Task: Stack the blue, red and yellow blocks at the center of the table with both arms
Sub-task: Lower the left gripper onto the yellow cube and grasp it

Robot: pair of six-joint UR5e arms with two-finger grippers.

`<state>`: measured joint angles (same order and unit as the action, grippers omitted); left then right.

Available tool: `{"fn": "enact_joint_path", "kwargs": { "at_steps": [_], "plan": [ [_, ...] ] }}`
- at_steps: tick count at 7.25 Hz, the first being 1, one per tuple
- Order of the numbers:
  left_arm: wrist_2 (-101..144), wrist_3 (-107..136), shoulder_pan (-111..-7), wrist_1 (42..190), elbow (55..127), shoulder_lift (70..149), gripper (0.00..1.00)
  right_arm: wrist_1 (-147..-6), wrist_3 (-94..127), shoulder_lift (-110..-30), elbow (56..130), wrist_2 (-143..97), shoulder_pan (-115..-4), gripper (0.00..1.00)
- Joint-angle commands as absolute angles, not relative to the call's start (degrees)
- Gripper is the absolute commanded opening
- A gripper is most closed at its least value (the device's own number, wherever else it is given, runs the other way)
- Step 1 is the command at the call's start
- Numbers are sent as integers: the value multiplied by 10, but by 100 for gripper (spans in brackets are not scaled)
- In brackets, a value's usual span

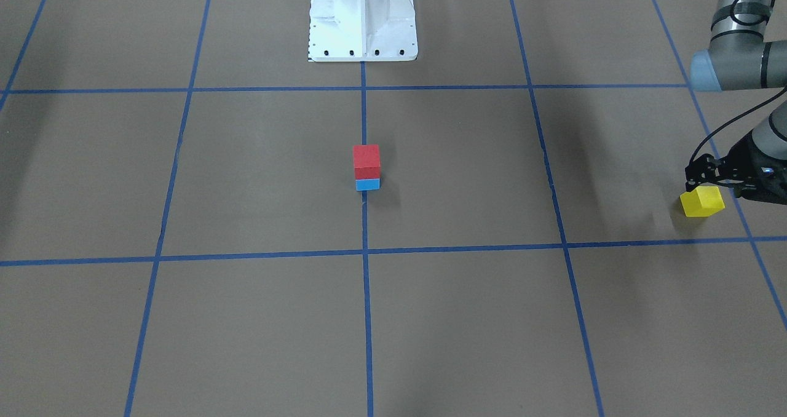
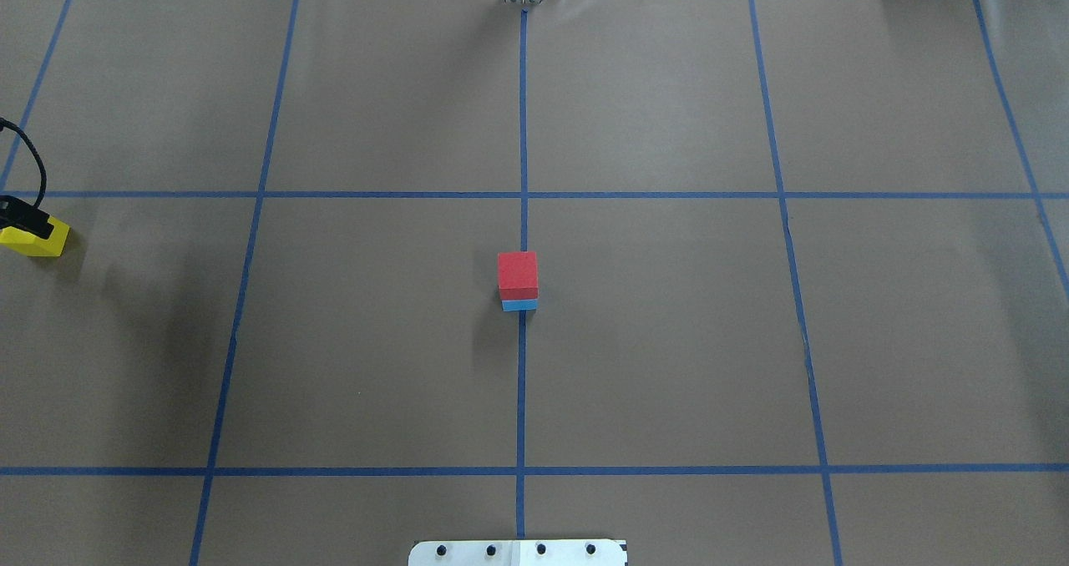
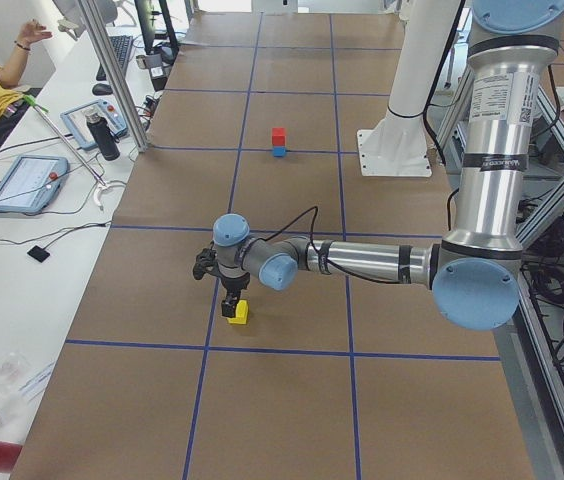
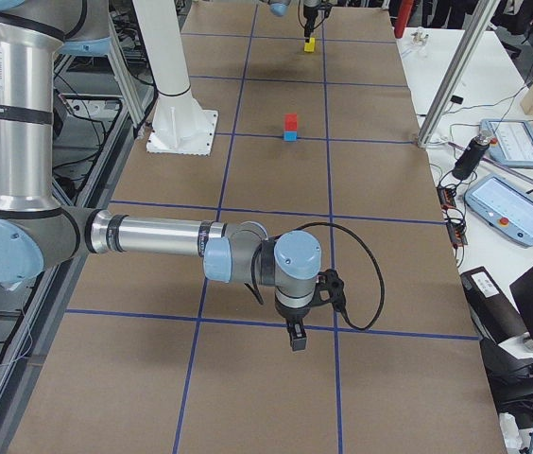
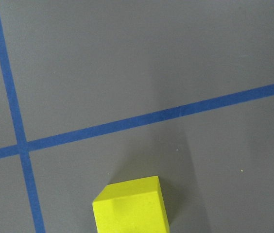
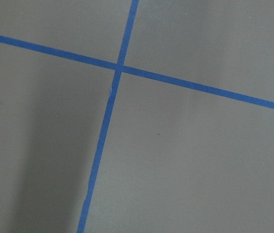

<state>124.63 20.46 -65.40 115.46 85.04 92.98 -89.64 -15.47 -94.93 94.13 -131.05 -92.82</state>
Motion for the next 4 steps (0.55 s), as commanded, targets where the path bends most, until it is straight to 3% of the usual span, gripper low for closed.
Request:
{"fn": "enact_joint_path", "kwargs": {
  "at_steps": [1,3,4],
  "plan": [
    [1246,205,-653,1179,820,935,100,-896,-155,-948,940,-1310,-928,99],
    [1245,240,-651,1208,803,937,98,-896,-155,-947,940,-1310,-928,99],
    [1245,241,-650,1226,790,937,90,-896,-154,-947,940,-1310,-928,99]
  ]
}}
